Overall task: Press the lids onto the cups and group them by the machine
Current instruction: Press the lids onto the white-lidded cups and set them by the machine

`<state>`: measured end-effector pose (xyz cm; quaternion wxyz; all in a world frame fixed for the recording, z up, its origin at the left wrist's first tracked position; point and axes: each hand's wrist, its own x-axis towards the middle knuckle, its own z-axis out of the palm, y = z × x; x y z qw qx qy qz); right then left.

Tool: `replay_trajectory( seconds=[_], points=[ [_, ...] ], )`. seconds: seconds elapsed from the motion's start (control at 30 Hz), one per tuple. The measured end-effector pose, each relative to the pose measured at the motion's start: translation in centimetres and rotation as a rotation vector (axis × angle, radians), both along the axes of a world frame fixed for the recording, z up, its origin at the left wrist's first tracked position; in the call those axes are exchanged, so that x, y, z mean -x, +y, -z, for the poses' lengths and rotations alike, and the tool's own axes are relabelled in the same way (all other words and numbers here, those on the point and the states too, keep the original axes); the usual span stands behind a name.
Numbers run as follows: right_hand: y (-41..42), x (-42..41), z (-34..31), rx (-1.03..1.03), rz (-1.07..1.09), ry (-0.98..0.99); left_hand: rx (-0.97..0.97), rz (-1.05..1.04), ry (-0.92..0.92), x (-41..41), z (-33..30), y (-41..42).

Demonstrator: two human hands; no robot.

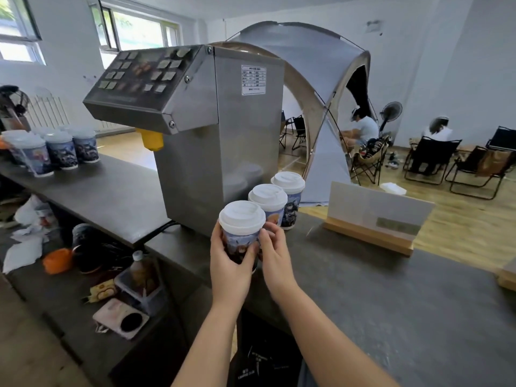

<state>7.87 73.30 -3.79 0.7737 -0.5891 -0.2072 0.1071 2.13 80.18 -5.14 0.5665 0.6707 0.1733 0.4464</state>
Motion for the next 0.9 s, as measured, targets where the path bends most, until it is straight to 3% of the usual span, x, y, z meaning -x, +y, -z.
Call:
replay_trajectory(
  seconds=[0.53,0.9],
  points=[
    [0.4,-0.4,0.8,0.044,0.036,-0.020,0.005,-0.006,0.026,-0.3,0.9,0.7],
    [-4.5,-1.5,0.7,0.077,0.197,0.014,0.116,-0.113,-0.205,2.5,-0.7,-1.2]
  ],
)
